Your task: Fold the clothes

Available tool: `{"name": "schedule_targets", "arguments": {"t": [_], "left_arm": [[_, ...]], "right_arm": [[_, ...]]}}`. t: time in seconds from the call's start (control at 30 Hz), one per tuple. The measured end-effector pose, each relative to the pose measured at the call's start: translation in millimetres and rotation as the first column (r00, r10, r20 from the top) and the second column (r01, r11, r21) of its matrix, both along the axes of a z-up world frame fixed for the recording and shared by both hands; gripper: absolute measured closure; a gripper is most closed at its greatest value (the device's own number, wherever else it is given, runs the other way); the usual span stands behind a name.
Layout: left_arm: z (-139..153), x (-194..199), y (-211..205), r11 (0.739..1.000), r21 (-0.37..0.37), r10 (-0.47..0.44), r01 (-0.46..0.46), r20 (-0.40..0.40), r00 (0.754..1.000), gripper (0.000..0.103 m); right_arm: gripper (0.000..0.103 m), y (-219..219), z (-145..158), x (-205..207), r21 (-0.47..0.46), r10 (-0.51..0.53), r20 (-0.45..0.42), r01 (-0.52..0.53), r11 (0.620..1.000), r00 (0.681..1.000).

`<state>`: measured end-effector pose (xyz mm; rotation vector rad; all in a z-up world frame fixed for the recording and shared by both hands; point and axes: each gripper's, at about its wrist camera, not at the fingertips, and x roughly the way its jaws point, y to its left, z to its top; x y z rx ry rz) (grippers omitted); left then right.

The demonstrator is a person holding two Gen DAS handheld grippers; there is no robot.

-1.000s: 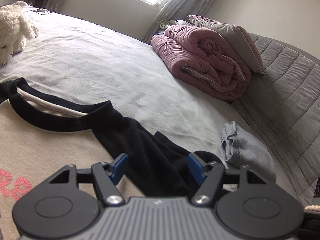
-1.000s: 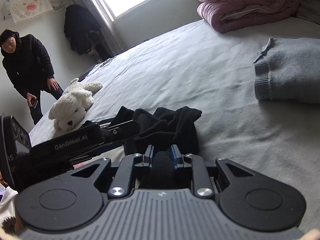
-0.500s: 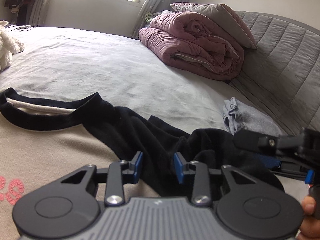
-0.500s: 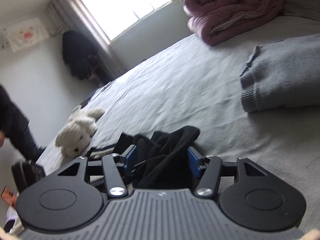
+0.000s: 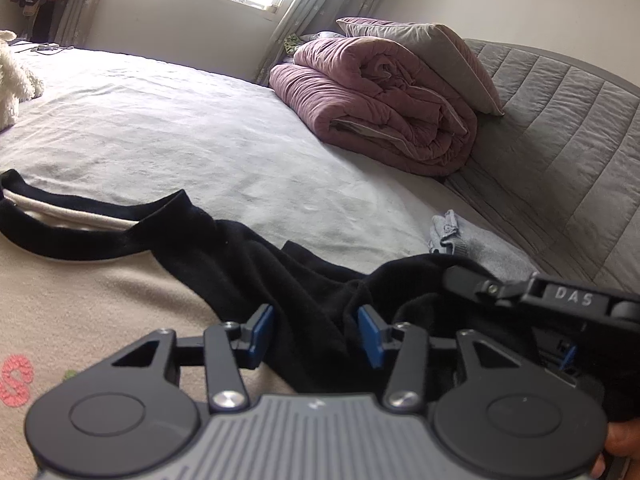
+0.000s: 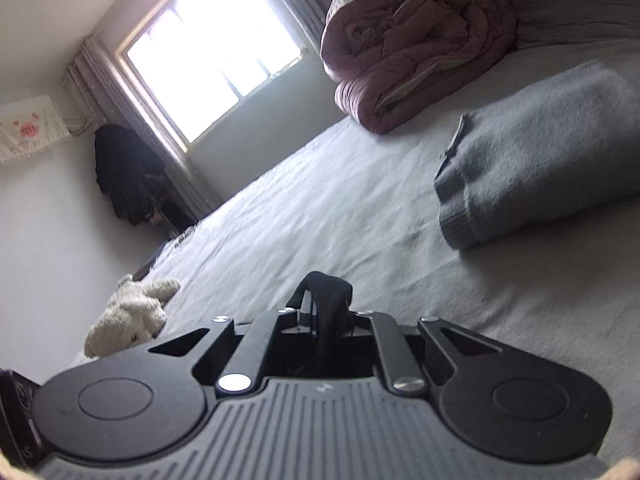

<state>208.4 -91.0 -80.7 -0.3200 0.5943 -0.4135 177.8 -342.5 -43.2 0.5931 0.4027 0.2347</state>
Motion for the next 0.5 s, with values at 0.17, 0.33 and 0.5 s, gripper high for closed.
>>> {"name": "schedule_targets", "arguments": {"t": [0.17, 0.33, 0.5], "left_arm": [[8.7, -7.8, -5.3, 0.999, -0.023, -0.029, 0.03, 0.038, 0.999, 0.056], [12.7, -16.8, -21.0, 0.993, 0.005, -0.114, 0.114, 0.066, 0.991, 0.057], [5.8, -19.1, -40.4, 0.973, 0.076, -0.223, 0.22, 0.041, 0.974, 0.059]], "right_arm": [[0.092, -22.5, 20.4, -18.4, -0.003, -0.108, 0.136, 0.109, 0.994, 0.985], [0.092, -37.4, 36.9, -34.4, -0.036, -0.223, 0.244, 0.239, 0.97, 0.944], [0.092, -42.5, 49.3, -41.1, -0.082, -0.258, 0.286, 0.291, 0.953, 0.923]]}}
